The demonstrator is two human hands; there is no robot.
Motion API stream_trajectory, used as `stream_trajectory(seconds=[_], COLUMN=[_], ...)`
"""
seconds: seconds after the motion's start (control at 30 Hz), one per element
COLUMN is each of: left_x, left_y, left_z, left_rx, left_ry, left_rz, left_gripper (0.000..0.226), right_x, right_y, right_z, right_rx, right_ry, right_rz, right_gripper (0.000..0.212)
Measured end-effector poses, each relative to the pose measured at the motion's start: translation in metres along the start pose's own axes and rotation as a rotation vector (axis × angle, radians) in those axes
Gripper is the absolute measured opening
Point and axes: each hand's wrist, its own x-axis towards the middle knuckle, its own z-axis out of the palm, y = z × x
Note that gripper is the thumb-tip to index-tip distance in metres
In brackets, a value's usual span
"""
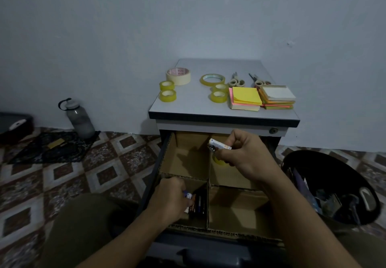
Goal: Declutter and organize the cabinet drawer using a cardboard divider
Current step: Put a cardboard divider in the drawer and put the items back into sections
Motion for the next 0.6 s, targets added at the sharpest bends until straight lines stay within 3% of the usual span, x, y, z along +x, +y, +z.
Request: stream_trajectory(seconds=[0.1, 0.3, 0.6], left_x=[-0.002, -0.003, 0.002], left_y=[-0.003, -0.011, -0.016], left_z=[-0.007, -0.015, -0.016], left_rx=[0.083, 0.101, 0.247], left_ry=[-0.012, -0.129, -0.130], left_rz=[0.091, 0.194, 0.325], left_gripper=[0.014, 0.034, 0.038], right_x=[-0.001, -0.001, 0.000], right_y=[0.001, 0.002, 0.003], right_z=[-0.001, -0.001, 0.000], right_rx=[-0.012, -0.020, -0.008], right_ry=[0.007, 0.007, -0.005], right_rz=[0.002, 0.002, 0.005], right_gripper=[0.017, 0.017, 0.018])
